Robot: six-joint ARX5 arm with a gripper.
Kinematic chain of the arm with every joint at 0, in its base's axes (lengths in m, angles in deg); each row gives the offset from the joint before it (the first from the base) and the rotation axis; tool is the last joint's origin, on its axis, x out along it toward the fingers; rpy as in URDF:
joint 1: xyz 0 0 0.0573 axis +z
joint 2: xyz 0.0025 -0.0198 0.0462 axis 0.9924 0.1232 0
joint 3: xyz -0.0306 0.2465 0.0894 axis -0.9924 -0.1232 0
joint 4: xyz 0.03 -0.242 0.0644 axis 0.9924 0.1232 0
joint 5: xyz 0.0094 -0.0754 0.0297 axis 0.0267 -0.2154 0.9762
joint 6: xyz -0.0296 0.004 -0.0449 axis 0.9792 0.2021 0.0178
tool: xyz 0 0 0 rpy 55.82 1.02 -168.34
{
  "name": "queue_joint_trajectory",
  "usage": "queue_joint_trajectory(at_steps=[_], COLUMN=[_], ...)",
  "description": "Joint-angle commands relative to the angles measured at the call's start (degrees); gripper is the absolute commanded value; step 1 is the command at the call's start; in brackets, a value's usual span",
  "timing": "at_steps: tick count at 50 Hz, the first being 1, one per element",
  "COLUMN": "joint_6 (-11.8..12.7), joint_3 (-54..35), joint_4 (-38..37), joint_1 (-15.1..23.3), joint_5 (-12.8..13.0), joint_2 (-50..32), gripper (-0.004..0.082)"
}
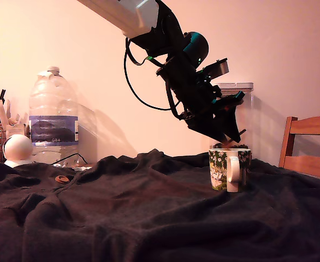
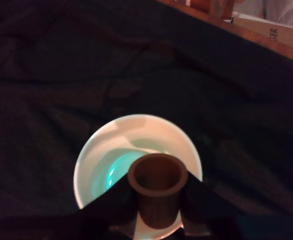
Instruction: Pick up the coffee capsules from the table one by one and drop them inside the nearest coffee cup
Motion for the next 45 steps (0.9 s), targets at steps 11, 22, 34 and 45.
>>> queue_joint_trajectory(at_steps=[11, 22, 34, 45], joint_6=[-0.39, -0.42, -0.44, -0.42], joint_3=[0.37, 0.37, 0.37, 0.37], joint_4=[-0.5, -1.2, -3.13, -6.91], joint_1=[-0.35, -0.31, 0.55, 1.4], joint_5=[0.42, 0.37, 0.35, 0.44], joint_2=[2.1, 1.99, 0.24, -2.99], gripper=[0.069, 0.0411, -0.002, -0.002])
